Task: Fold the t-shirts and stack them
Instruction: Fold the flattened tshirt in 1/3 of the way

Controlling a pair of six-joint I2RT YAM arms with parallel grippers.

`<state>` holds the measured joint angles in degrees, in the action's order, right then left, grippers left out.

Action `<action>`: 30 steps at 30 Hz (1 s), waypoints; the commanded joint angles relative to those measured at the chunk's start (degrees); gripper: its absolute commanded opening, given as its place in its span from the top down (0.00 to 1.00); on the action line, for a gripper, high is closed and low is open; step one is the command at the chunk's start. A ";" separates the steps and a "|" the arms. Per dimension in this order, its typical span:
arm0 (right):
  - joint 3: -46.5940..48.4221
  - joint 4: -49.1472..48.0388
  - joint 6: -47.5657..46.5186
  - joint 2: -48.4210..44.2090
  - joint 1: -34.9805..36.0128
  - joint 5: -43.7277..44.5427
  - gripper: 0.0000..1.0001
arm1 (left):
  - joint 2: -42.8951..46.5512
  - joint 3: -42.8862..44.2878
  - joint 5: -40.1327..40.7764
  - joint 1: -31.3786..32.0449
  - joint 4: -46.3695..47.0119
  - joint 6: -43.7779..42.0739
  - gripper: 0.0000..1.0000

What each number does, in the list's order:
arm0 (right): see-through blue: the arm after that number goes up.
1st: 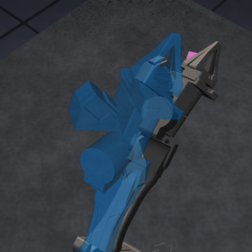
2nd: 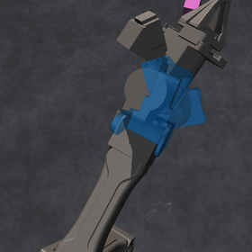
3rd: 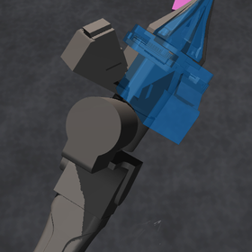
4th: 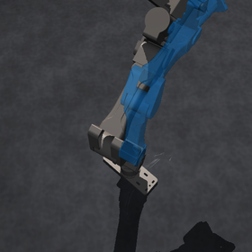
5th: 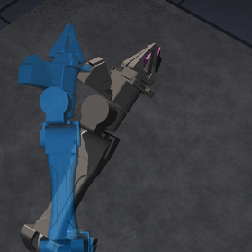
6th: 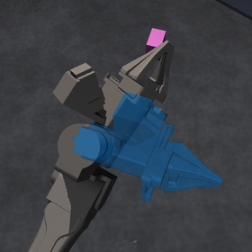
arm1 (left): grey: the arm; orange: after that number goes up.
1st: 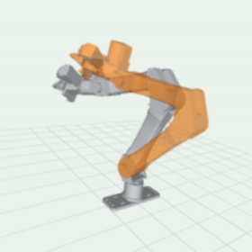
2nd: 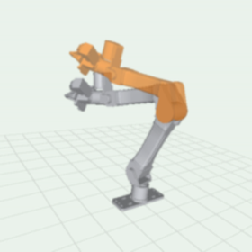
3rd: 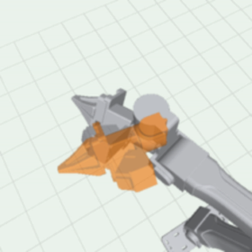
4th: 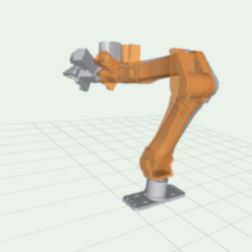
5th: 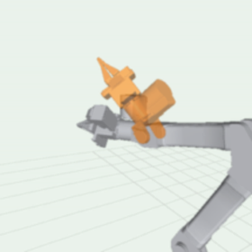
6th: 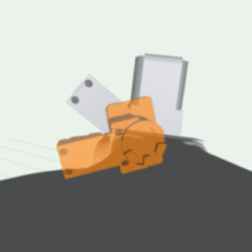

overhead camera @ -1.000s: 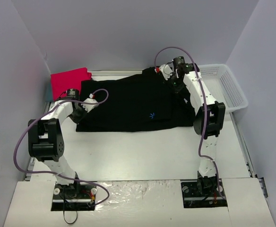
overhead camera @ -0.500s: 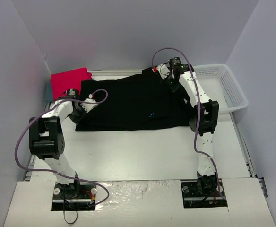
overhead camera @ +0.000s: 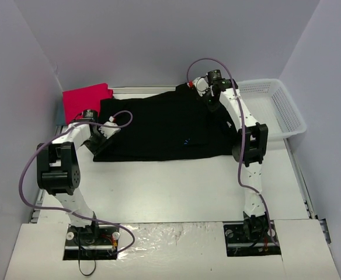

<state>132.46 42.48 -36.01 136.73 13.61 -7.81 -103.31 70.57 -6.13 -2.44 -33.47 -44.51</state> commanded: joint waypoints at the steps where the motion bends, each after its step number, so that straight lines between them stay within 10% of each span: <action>1: 2.54 -0.73 0.68 0.21 0.63 1.83 0.79 | 6.35 -0.34 2.70 -0.55 -0.01 0.30 0.50; 12: -8.40 -5.48 0.69 -10.06 0.90 -0.08 0.66 | 19.98 -5.96 5.34 -1.43 -0.19 4.78 0.30; 30: -38.68 -1.52 -9.34 -24.32 4.49 -8.80 0.63 | 31.32 -14.31 2.80 -3.10 -1.42 15.33 0.27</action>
<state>94.89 38.22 -43.68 115.22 17.21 -14.44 -74.48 56.47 -2.17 -5.06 -34.26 -32.51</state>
